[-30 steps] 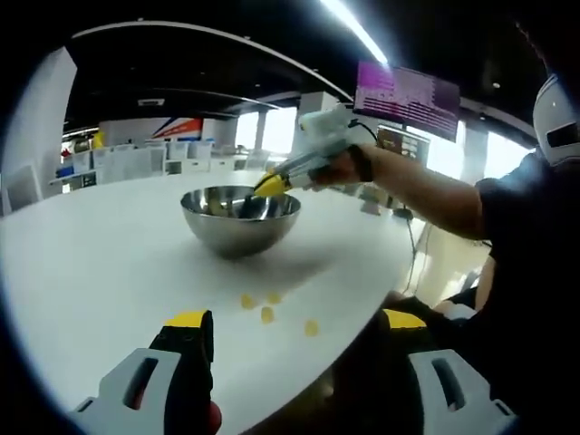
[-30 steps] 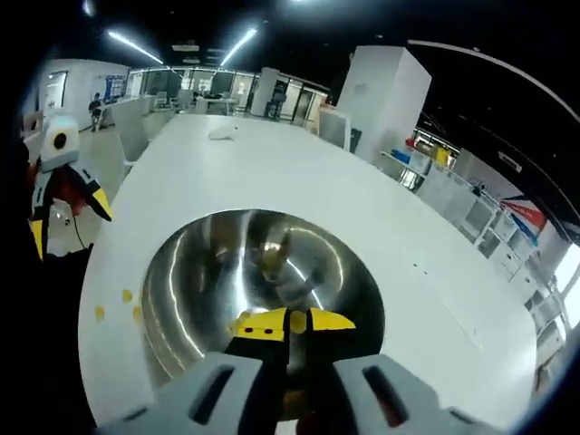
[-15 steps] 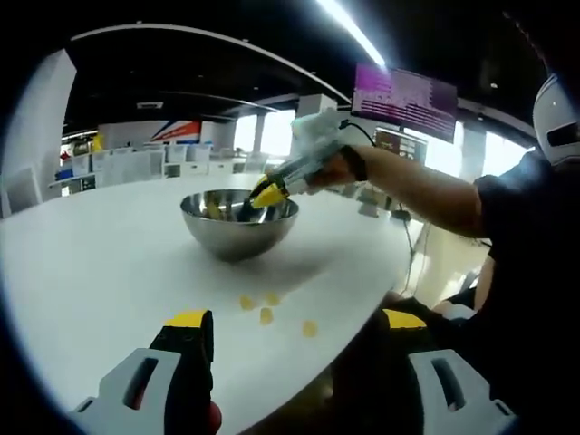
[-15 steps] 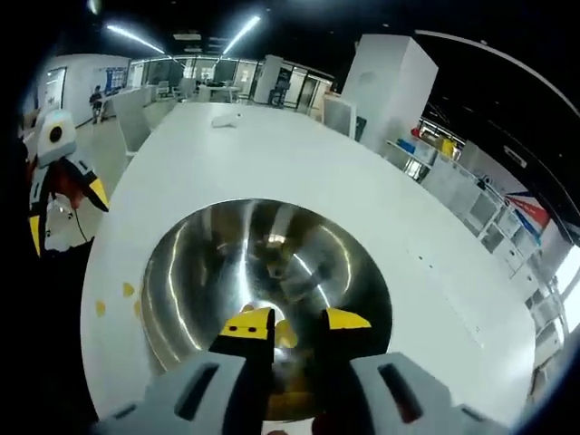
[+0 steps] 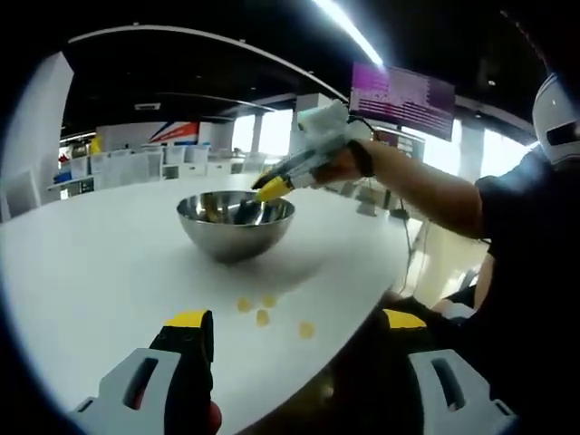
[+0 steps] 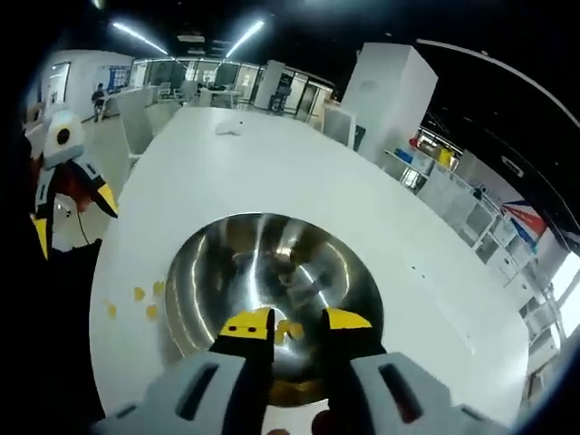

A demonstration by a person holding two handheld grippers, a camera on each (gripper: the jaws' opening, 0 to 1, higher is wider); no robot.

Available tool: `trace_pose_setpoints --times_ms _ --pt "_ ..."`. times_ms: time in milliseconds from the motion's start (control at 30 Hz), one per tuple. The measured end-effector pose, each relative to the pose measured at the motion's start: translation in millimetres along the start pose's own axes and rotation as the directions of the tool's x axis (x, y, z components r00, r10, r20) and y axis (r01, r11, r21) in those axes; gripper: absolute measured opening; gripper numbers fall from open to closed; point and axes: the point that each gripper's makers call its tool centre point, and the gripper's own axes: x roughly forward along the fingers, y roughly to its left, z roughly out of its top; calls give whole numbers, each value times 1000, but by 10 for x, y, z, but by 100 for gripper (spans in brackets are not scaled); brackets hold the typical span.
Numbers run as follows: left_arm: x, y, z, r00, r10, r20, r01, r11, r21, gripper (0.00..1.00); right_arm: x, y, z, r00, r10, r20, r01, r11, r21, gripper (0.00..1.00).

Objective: Pick up the QQ candy scattered on the table and place it into the stainless steel bowl on the table

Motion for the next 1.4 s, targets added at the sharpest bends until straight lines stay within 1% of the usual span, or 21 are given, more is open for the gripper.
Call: trace_pose_setpoints --times_ms 33,67,167,267,333,500,533,600,667,700,833,900,933,1000,1067,1167,1300,1400 --pt "-1 -3 1 1000 0 0 0 1000 1 74 -27 11 20 1000 2 11 -2 1000 2 21" --pt "-1 -2 0 1000 1 0 -1 1000 0 74 -143 129 83 999 9 50 -10 1000 16 21" --pt "0 2 -5 1000 3 -3 -3 1000 2 74 -369 189 110 995 -1 95 -4 999 49 21" --pt "0 6 14 1000 4 2 -4 1000 2 74 -622 239 89 989 -38 141 26 996 87 20" --pt "3 3 25 1000 3 4 -3 1000 5 74 -765 281 62 985 -50 166 32 994 106 19" --pt "30 -7 4 1000 0 -1 0 1000 3 74 -1041 396 6 973 -79 219 47 988 148 19" --pt "34 -10 2 1000 -1 -2 1 1000 3 74 -1103 496 5 969 -86 233 49 986 159 19" --pt "40 -17 1 1000 -4 -3 4 1000 4 74 -1206 598 -26 960 -92 263 44 982 184 19" --pt "49 -19 6 1000 -4 -2 4 1000 3 74 -1272 670 -60 952 -94 292 29 975 219 19" --pt "53 -20 7 1000 -4 -1 4 1000 3 74 -1306 715 -118 950 -97 297 27 972 231 19" --pt "70 -30 10 1000 -7 -7 7 1000 8 74 -1396 834 -256 941 -122 315 33 962 273 19" --pt "76 -35 20 1000 -7 -7 7 1000 10 74 -1446 856 -301 929 -148 340 38 950 309 19" --pt "80 -40 28 1000 -7 -6 7 1000 11 74 -1479 850 -332 920 -173 352 45 938 344 19" --pt "86 -66 43 1000 -11 -7 11 1000 15 74 -1539 874 -366 906 -194 375 44 926 374 19" --pt "89 -80 46 1000 -13 -9 13 1000 18 74 -1581 910 -399 898 -206 390 43 921 387 18" --pt "91 -81 41 1000 -11 -15 11 1000 20 74 -1590 954 -443 895 -211 393 44 919 393 18" --pt "91 -90 55 1000 -9 -15 9 1000 23 74 -1566 1053 -513 904 -199 378 44 923 381 18" --pt "92 -105 51 1000 -11 -19 12 1000 26 74 -1546 1101 -543 908 -189 374 33 922 386 18"
